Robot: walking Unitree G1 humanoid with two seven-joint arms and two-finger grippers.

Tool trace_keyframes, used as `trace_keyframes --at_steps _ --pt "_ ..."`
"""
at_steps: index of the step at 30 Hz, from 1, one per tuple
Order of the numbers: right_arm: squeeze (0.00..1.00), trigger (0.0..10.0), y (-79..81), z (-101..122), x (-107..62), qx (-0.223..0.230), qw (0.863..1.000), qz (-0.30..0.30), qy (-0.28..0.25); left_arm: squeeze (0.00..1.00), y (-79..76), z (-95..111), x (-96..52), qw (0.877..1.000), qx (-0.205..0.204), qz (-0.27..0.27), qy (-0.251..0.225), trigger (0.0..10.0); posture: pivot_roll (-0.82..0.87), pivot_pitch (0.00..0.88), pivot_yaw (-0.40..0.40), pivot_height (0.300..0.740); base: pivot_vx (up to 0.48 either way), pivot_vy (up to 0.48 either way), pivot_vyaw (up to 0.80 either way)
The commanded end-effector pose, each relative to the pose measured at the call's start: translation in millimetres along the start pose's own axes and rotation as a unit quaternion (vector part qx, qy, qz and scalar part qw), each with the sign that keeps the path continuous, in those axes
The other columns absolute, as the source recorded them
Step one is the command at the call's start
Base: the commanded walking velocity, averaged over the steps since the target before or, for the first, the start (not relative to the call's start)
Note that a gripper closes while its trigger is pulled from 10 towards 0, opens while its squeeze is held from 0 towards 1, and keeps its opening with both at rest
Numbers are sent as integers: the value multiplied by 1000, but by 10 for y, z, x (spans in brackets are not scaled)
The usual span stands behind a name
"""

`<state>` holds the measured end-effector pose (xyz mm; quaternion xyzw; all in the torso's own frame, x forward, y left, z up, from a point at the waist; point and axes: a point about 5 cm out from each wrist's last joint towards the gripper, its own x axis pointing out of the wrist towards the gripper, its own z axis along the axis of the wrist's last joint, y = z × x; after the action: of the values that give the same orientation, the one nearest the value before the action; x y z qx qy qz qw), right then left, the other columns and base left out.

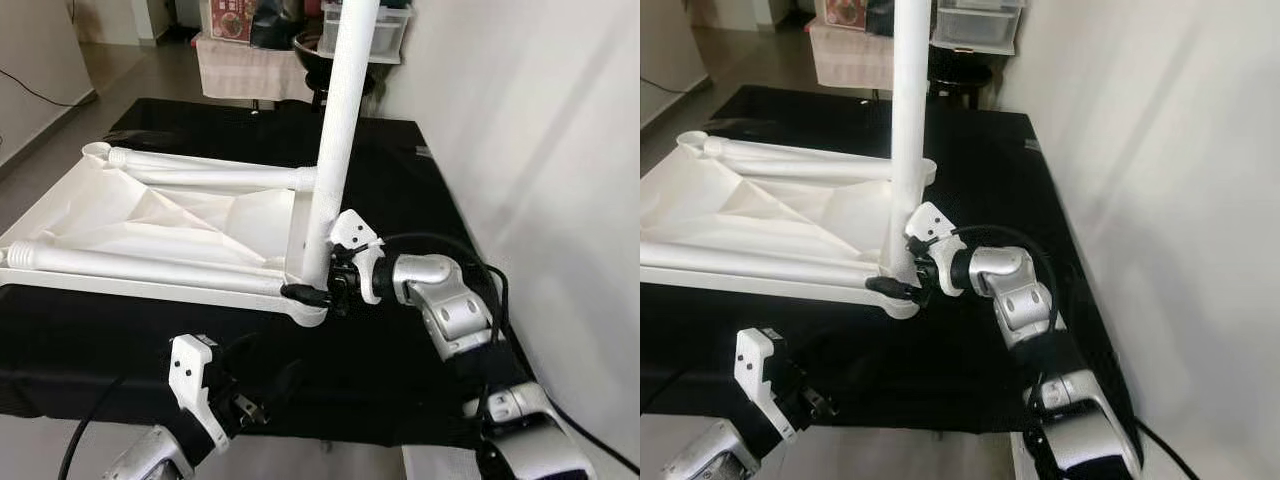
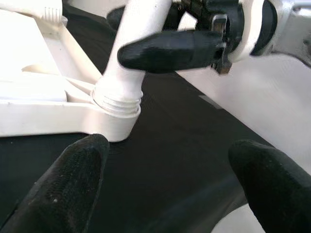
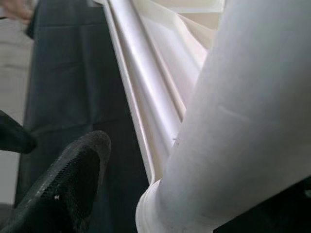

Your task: Building children table

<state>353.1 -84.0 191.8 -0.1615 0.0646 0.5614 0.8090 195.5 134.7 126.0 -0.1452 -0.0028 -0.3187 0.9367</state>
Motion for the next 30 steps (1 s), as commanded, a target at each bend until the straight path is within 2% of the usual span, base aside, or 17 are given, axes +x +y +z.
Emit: trace_keyframes --at_steps 1,4,6,9,10,11,14,20,23,27,28,29,30 --pt "0 10000 34 77 72 -13 999 41 -14 0 -49 -6 1 1000 -9 -4 0 10000 -52 73 -126 740 0 0 0" --pt "0 10000 9 113 79 -17 998 50 -16 0 -71 -1 -8 1000 -10 -4 0 10000 -44 85 -131 740 0 0 0" --pt "0 10000 -66 226 119 -19 998 57 -28 0 -145 10 -42 1000 -13 -7 1 10000 -27 115 -134 740 0 0 0" --pt "0 10000 -66 226 119 -19 998 57 -28 0 -145 10 -42 1000 -13 -7 1 10000 -27 115 -134 740 0 0 0" --pt "0 8824 -91 263 136 -16 997 63 -32 0 -194 14 -68 1000 -16 -9 2 10000 -14 139 -135 740 0 0 0" --pt "0 0 -102 280 139 -13 996 79 -36 0 -246 18 -101 1000 -19 -10 5 10000 -5 160 -134 740 0 0 0" --pt "0 0 -104 271 123 -9 994 108 -35 0 -327 24 -159 1000 -21 -13 11 10000 3 187 -132 740 0 0 0" --pt "0 0 -127 243 99 -10 991 128 -34 0 -364 36 -200 1000 -11 -5 13 10000 5 199 -124 740 0 0 0" --pt "0 0 -163 165 59 -4 993 112 -33 0 -319 58 -217 999 28 42 3 10000 -1 192 -120 740 0 0 0" --pt "0 0 -179 121 31 -1 995 98 -31 0 -296 66 -229 997 43 62 0 10000 -8 187 -117 740 0 0 0" --pt "0 0 -204 63 -14 6 997 77 -27 0 -277 72 -249 995 61 83 -1 10000 -15 183 -118 740 0 0 0" --pt "0 0 -228 -66 -98 20 999 25 -13 0 -254 78 -282 990 87 109 0 10000 -23 173 -126 740 0 0 0" --pt "0 0 -228 -66 -98 20 999 25 -13 0 -254 78 -282 990 87 109 0 10000 -23 173 -126 740 0 0 0"
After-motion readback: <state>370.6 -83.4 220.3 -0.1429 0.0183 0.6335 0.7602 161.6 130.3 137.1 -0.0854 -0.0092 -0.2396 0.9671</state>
